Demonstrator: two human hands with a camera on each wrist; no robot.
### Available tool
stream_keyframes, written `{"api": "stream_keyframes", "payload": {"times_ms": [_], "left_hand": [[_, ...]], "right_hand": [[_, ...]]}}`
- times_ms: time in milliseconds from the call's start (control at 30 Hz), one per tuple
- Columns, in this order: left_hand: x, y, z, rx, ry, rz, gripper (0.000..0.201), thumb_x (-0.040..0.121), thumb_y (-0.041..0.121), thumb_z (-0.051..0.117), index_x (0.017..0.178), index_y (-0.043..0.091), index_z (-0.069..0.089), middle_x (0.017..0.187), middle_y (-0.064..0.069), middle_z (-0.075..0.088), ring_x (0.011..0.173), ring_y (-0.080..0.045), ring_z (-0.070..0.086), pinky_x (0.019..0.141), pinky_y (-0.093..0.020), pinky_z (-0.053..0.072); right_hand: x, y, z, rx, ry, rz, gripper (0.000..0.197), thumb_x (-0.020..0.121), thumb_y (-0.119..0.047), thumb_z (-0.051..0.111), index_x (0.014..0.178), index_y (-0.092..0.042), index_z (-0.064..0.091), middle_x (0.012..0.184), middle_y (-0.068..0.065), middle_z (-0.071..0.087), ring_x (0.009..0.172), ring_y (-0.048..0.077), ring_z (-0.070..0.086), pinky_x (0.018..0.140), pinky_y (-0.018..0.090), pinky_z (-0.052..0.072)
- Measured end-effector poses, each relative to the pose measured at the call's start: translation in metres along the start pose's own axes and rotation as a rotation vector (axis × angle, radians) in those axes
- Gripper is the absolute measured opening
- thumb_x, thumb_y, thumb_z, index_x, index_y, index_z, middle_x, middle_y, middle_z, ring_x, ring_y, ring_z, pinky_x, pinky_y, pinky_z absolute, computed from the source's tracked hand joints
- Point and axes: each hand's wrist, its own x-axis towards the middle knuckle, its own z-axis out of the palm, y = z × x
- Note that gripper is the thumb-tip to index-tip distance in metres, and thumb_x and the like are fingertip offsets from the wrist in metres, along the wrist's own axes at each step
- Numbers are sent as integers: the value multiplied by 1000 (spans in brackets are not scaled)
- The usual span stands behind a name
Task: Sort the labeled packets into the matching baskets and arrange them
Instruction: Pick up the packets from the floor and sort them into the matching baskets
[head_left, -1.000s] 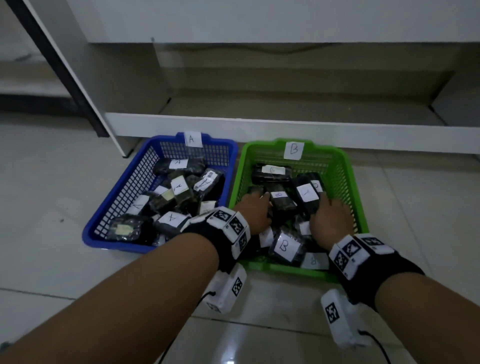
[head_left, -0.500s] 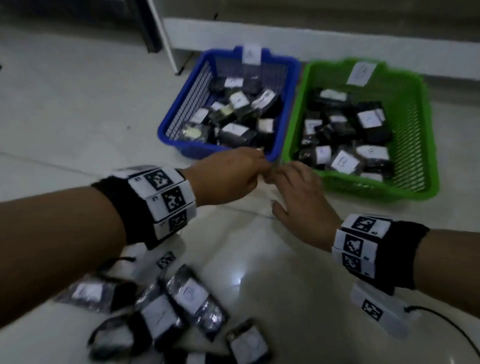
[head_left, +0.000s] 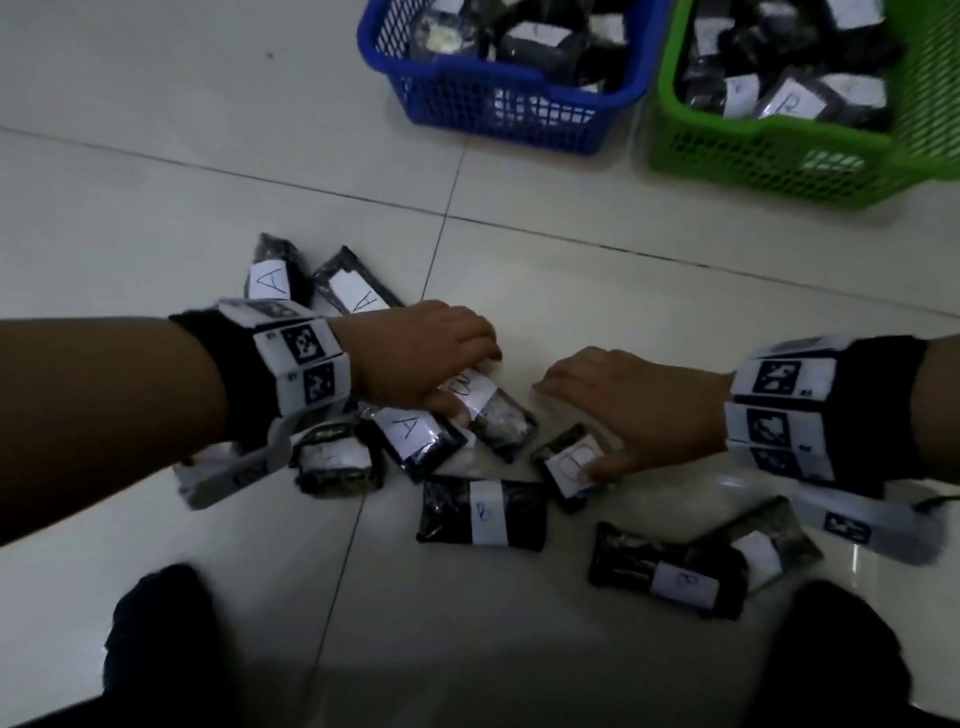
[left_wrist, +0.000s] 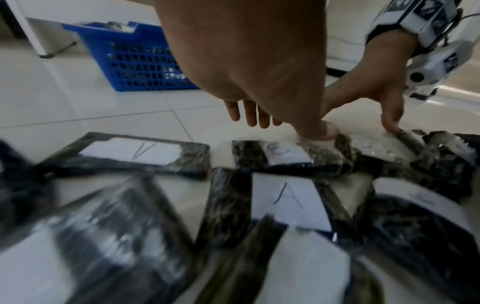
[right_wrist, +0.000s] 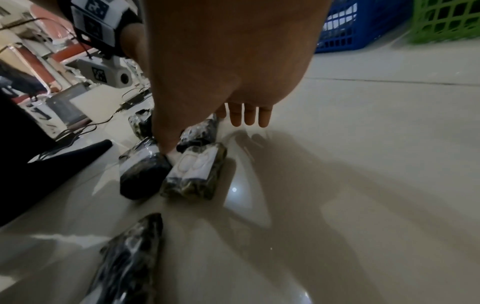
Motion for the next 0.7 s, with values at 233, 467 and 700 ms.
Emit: {"api": "stream_keyframes", "payload": {"times_ms": [233, 467, 700], "left_hand": [[3, -2, 13, 105, -138, -172, 66, 82, 57, 58, 133, 21, 39, 132, 0, 41, 121, -18, 40, 99, -31, 31], [31, -3, 0, 37, -246, -260, 65, 69, 49, 74, 116, 17, 42, 115, -1, 51, 108, -22, 46, 87, -33, 36], [67, -7, -29, -502, 14, -469, 67, 70, 30, 81, 96, 10, 23, 79, -3, 49, 68, -21, 50, 54, -29, 37]], "right_hand": [[0, -6, 9, -108, -60, -17, 78, 83, -52, 59, 144, -19, 23, 138, 3, 31, 120, 22, 37, 97, 31, 34], [-2, 1, -5, 154, -124, 124, 46, 88, -29, 62, 121, -11, 37, 129, 10, 44, 112, 25, 46, 93, 35, 40], [-18, 47, -50, 372, 275, 219, 23, 86, -12, 59, 100, -19, 42, 99, 3, 52, 81, 20, 46, 66, 28, 31]]}}
